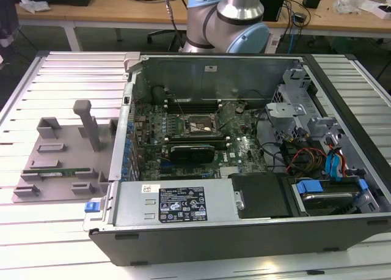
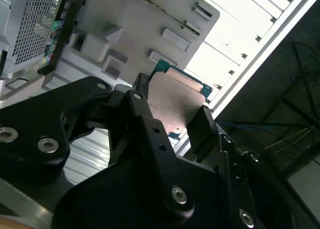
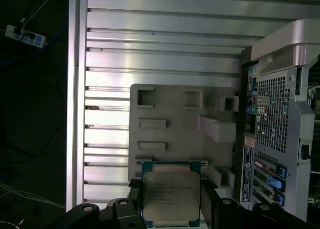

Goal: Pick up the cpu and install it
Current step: 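Pick up the cpu and move it towards the insertion slot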

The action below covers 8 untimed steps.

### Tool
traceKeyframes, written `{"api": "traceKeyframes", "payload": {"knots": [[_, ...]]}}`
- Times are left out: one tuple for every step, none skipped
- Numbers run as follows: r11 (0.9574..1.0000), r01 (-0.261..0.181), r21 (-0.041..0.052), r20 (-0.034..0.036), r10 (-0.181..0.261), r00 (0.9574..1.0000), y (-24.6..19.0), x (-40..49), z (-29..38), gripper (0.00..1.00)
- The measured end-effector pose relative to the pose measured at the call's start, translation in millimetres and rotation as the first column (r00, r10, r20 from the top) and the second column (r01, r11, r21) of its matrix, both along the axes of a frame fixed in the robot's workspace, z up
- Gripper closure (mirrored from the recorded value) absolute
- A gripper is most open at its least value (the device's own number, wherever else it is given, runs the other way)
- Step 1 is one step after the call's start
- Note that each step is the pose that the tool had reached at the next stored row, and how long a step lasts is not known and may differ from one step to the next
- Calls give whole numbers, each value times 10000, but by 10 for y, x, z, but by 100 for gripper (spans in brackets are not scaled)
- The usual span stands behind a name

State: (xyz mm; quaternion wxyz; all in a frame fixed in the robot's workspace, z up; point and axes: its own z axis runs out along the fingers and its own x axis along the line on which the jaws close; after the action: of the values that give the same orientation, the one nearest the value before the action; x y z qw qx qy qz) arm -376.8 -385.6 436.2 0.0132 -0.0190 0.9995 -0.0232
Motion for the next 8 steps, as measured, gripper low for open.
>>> {"api": "traceKeyframes", "payload": {"knots": [[10000,0,-2,1,0,10000,0,25,-4,45],[10000,-1,-5,0,1,10000,0,63,-11,45],[10000,-1,-7,0,1,10000,0,96,-20,45],[10000,-1,-8,1,1,10000,0,115,-26,45],[10000,-1,-9,0,1,10000,0,127,-31,45],[10000,-1,-12,1,1,10000,0,142,-38,45],[10000,-1,-15,0,1,10000,0,155,-43,45],[10000,-1,-19,-1,1,10000,0,174,-52,45]]}}
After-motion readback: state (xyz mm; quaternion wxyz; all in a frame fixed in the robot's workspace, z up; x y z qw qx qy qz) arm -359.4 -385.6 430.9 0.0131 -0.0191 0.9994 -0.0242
